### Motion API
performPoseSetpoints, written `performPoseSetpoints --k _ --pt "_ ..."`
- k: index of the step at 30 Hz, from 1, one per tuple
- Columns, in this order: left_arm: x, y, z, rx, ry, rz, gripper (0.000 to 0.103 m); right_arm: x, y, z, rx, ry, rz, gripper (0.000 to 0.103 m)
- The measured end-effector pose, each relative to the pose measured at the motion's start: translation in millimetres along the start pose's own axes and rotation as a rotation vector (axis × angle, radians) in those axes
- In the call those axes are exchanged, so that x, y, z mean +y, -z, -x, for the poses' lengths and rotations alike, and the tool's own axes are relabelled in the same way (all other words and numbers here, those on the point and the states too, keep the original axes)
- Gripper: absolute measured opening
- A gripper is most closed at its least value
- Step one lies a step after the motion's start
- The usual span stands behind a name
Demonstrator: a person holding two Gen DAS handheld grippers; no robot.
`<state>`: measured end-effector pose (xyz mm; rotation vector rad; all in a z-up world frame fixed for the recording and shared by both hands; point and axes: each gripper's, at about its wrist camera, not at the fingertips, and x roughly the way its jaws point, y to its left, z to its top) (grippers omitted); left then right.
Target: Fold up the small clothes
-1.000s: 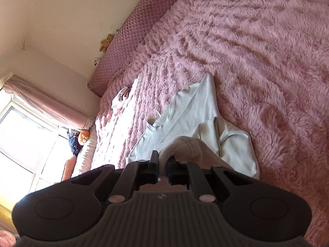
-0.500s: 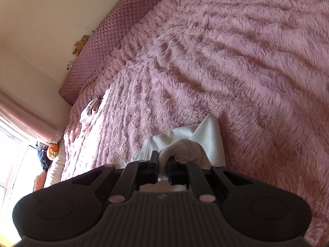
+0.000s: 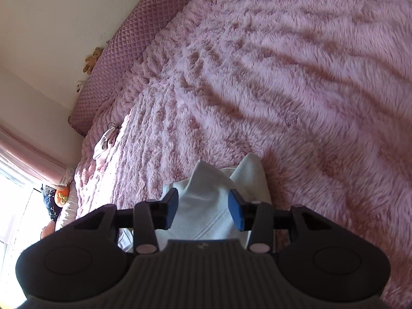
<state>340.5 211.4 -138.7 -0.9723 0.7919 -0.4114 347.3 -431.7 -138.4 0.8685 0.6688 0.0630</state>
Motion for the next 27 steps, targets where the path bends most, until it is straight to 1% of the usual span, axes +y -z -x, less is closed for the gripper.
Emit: performPoseSetpoints --k 1,3,5,7,8,9,10,11,12,14,16,19,20,21,22,23,24,25,26,27 --pt "-2.0 2.5 14.3 -0.011 0.015 -0.011 0.056 0.8 0.8 12.8 -0.013 -0.010 0.027 0.052" --pt "-4.1 14.2 39.2 -0.009 0.034 -0.046 0.056 -1.0 7.1 39.9 -0.002 -0.035 0.082 0.050" --pt "-2.5 34.6 62.1 -0.003 0.022 -0.090 0.056 -2.0 21.9 66.7 0.018 -0.028 0.180 0.050" --pt "2.5 57.8 79.5 0.000 -0.012 -0.133 0.057 -0.1 40.5 85.2 0.047 0.025 0.310 0.050" --pt "5.7 69.3 86.1 0.003 -0.033 -0.145 0.057 0.8 55.6 96.2 0.061 0.067 0.407 0.050" --pt "9.8 78.5 90.1 0.009 -0.044 -0.146 0.058 1.4 67.4 103.1 0.071 0.098 0.476 0.052" --pt "13.7 89.9 93.0 0.030 -0.051 -0.137 0.059 2.5 76.8 107.5 0.080 0.122 0.523 0.058" --pt "17.7 98.1 93.3 0.051 -0.062 -0.126 0.060 1.5 89.6 111.8 0.090 0.147 0.578 0.061" --pt "20.4 104.0 93.1 0.062 -0.072 -0.120 0.060 0.6 96.9 114.3 0.094 0.151 0.604 0.063" --pt "24.0 115.5 89.1 0.086 -0.094 -0.124 0.060 -4.5 108.6 117.7 0.098 0.151 0.627 0.063" --pt "25.4 119.9 85.2 0.081 -0.112 -0.125 0.060 -8.4 114.4 114.6 0.099 0.158 0.616 0.063" --pt "23.8 120.9 79.1 0.063 -0.109 -0.108 0.060 -15.2 118.0 106.4 0.101 0.196 0.583 0.062" --pt "22.2 121.2 77.1 0.057 -0.121 -0.109 0.060 -14.6 120.0 104.0 0.101 0.196 0.567 0.060" --pt "20.6 122.0 75.1 0.057 -0.137 -0.112 0.057 -14.6 120.6 102.4 0.096 0.196 0.554 0.051" --pt "18.8 123.3 73.2 0.062 -0.154 -0.120 0.052 -14.3 120.7 100.4 0.098 0.191 0.544 0.033" --pt "14.0 125.1 70.3 0.072 -0.190 -0.149 0.035 -13.4 120.7 98.1 0.110 0.186 0.538 0.020" --pt "10.2 126.4 68.6 0.077 -0.229 -0.176 0.019 -11.9 120.8 94.9 0.121 0.193 0.533 0.001" --pt "5.8 130.2 67.4 0.081 -0.287 -0.215 0.013 -11.0 121.2 93.6 0.124 0.201 0.537 0.001" --pt "2.4 133.2 67.4 0.073 -0.312 -0.228 0.007 -9.2 122.0 92.3 0.125 0.212 0.547 0.001" --pt "-0.2 133.5 68.6 0.069 -0.324 -0.230 0.005 -5.9 121.9 91.7 0.129 0.223 0.555 0.000"
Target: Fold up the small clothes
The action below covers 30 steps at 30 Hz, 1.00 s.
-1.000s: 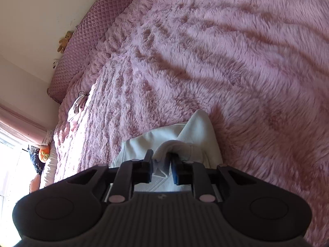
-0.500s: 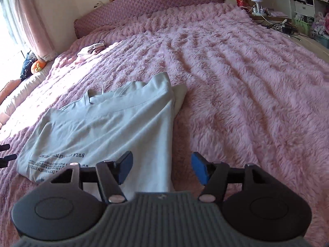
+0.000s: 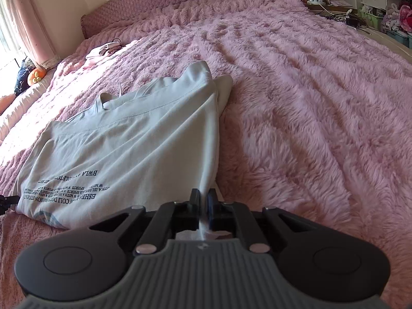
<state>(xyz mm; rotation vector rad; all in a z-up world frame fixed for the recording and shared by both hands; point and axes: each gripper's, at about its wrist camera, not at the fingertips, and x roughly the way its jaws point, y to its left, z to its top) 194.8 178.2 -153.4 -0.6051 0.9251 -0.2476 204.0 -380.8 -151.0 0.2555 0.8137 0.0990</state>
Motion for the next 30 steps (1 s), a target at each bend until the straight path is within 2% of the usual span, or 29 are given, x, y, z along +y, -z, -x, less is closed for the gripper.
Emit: performPoseSetpoints --k 4,6,8,10,13,14,16,18,20,23,24,26,30 --pt "-16.5 -1.9 24.6 -0.066 -0.108 -0.074 0.004 1.1 -8.2 20.1 -0.067 0.034 0.000 0.000" --pt "-12.8 -3.5 24.7 -0.030 -0.118 -0.071 0.003 -5.5 -10.6 28.3 -0.071 0.025 -0.019 0.000" --pt "-4.4 -2.1 13.0 0.028 -0.137 -0.049 0.003 -11.9 -3.0 16.5 -0.014 0.041 -0.012 0.000" --pt "0.9 0.3 1.5 0.053 -0.138 -0.038 0.003 -17.2 10.8 -2.7 0.048 0.054 -0.008 0.000" --pt "0.8 0.6 -3.4 0.063 -0.133 -0.043 0.005 -21.7 17.3 -10.8 0.033 0.054 -0.074 0.001" --pt "0.8 -1.1 -1.5 0.072 -0.119 -0.048 0.006 -22.9 16.8 -9.8 0.026 0.054 -0.093 0.006" --pt "-1.5 -8.0 6.0 0.077 -0.091 -0.050 0.020 -23.5 13.3 -4.1 0.009 0.055 -0.103 0.030" --pt "-2.1 -15.8 16.0 0.045 -0.053 -0.054 0.057 -21.2 5.7 6.7 -0.046 0.049 -0.071 0.039" --pt "-10.0 -33.8 21.5 -0.018 -0.036 -0.095 0.061 -17.9 -9.3 9.0 -0.090 0.024 -0.023 0.040" --pt "-26.1 -63.6 8.3 -0.084 -0.037 -0.150 0.063 -10.1 -39.3 -3.7 -0.131 0.022 0.038 0.041" --pt "-29.9 -71.2 2.1 -0.100 -0.034 -0.161 0.070 -6.3 -52.0 -12.4 -0.147 0.021 0.057 0.041" --pt "-42.9 -89.8 -20.0 -0.143 -0.047 -0.197 0.075 1.4 -75.3 -30.7 -0.175 0.021 0.081 0.045" --pt "-58.2 -112.2 -61.3 -0.174 -0.102 -0.221 0.072 17.0 -109.1 -68.7 -0.187 0.040 0.105 0.049"
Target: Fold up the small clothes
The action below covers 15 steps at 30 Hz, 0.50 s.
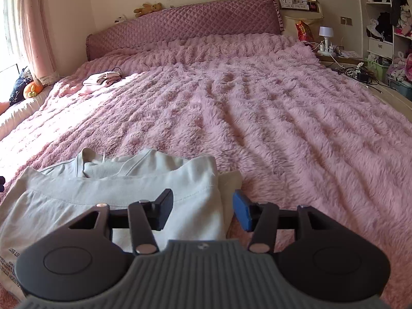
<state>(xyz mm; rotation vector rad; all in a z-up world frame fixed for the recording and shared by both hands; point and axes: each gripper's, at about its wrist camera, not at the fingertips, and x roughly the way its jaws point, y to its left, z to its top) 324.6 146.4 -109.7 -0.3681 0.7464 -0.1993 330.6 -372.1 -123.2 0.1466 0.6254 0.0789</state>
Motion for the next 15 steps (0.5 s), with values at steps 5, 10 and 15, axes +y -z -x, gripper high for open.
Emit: performPoseSetpoints --k 5,10,15 --pt "-1.2 -3.9 -30.9 0.015 0.041 0.039 0.072 8.2 -12.7 -48.6 0.049 0.043 0.017 0.049" --pt "4.0 0.8 -38.4 0.002 0.065 0.011 0.038 8.2 -8.7 -69.8 0.070 0.015 0.042 0.026" --pt "0.7 0.3 -28.1 -0.062 0.018 -0.031 0.008 7.7 -7.6 -63.5 -0.001 0.024 0.052 0.003"
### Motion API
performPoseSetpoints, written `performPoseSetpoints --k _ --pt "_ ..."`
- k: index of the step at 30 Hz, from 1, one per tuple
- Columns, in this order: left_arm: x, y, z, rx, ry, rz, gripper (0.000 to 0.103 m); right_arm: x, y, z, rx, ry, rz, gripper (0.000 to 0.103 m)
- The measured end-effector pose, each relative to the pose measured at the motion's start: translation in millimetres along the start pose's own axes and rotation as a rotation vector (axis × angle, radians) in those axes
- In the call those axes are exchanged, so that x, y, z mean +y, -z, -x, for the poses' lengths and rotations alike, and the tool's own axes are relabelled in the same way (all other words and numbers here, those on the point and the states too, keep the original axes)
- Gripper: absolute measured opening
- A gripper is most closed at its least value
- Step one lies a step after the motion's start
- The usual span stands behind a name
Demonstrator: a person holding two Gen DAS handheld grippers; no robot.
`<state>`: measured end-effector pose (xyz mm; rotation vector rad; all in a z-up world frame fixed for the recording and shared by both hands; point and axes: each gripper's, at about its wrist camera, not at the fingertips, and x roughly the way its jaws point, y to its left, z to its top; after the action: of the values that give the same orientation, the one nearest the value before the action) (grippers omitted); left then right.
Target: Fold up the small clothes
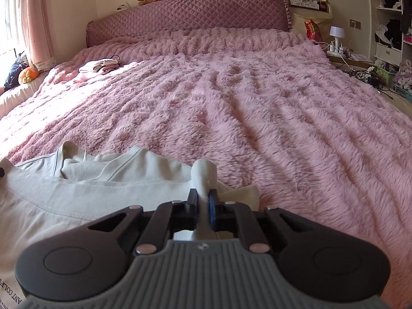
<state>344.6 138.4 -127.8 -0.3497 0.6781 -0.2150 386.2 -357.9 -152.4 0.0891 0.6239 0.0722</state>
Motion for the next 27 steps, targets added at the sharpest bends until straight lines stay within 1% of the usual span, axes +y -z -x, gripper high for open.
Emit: performPoseSetpoints --k 1,2,3,5,7,8,10,11,12,13,15,16,17,18,19,21,22,23,25,27 --pt "0.0 -3.7 3.8 -0.032 -0.005 0.003 0.008 1.1 -1.4 3.4 -0.025 0.004 0.001 0.002" --pt "0.8 -6.3 3.1 -0.042 -0.013 0.011 0.008 3.3 -3.0 6.4 -0.050 0.014 0.002 0.002" --pt "4.7 -7.4 -1.4 -0.031 -0.017 0.031 0.008 4.0 -3.9 4.6 -0.052 0.020 -0.002 0.002" --pt "14.2 -5.4 -23.1 0.046 -0.054 0.057 0.009 3.5 -2.1 -9.2 -0.013 0.045 -0.017 0.002" --pt "21.0 1.0 -40.2 0.106 -0.061 0.069 0.011 2.2 2.8 -24.9 0.034 0.069 -0.028 0.004" --pt "22.9 1.9 -42.9 0.112 -0.063 0.074 0.018 2.3 7.0 -32.7 0.047 0.093 -0.023 0.007" --pt "31.3 0.0 -43.1 0.117 -0.034 0.121 0.020 2.2 10.7 -38.7 0.059 0.103 -0.014 0.010" --pt "35.8 -1.7 -41.1 0.123 -0.013 0.154 0.021 1.0 11.5 -37.6 0.051 0.104 -0.017 0.012" --pt "38.4 -3.6 -37.9 0.124 -0.003 0.170 0.024 0.6 10.6 -35.6 0.049 0.106 -0.018 0.021" --pt "39.2 -6.1 -28.4 0.112 -0.011 0.173 0.026 0.8 9.0 -31.7 0.043 0.114 -0.016 0.030" --pt "36.2 -7.5 -5.9 0.077 -0.022 0.154 0.029 3.5 5.3 -9.5 -0.005 0.136 -0.010 0.039" --pt "33.0 -6.1 8.2 0.066 -0.026 0.148 0.029 4.6 5.5 1.4 -0.018 0.120 -0.005 0.039" --pt "29.0 -2.0 23.1 0.058 0.001 0.136 0.029 8.0 7.5 20.5 -0.025 0.074 0.026 0.039" --pt "25.1 3.2 35.2 0.051 0.027 0.122 0.029 11.0 10.9 36.0 -0.028 0.047 0.058 0.039" --pt "18.0 12.9 53.5 0.046 0.049 0.103 0.029 14.0 15.4 50.2 -0.030 0.029 0.083 0.039" --pt "7.4 31.5 76.7 0.056 0.098 0.084 0.029 23.5 31.1 87.1 -0.016 -0.058 0.135 0.039" --pt "-0.2 45.0 90.4 0.061 0.124 0.083 0.029 28.2 37.7 99.6 -0.013 -0.085 0.155 0.039" --pt "-5.8 56.7 99.2 0.074 0.141 0.082 0.031 36.5 48.8 117.7 -0.014 -0.114 0.179 0.039" --pt "-14.5 78.0 111.7 0.090 0.155 0.088 0.032 49.1 66.7 139.0 -0.003 -0.169 0.201 0.038" --pt "-16.3 94.6 117.1 0.109 0.162 0.105 0.032 57.7 84.0 152.3 -0.007 -0.186 0.201 0.038"
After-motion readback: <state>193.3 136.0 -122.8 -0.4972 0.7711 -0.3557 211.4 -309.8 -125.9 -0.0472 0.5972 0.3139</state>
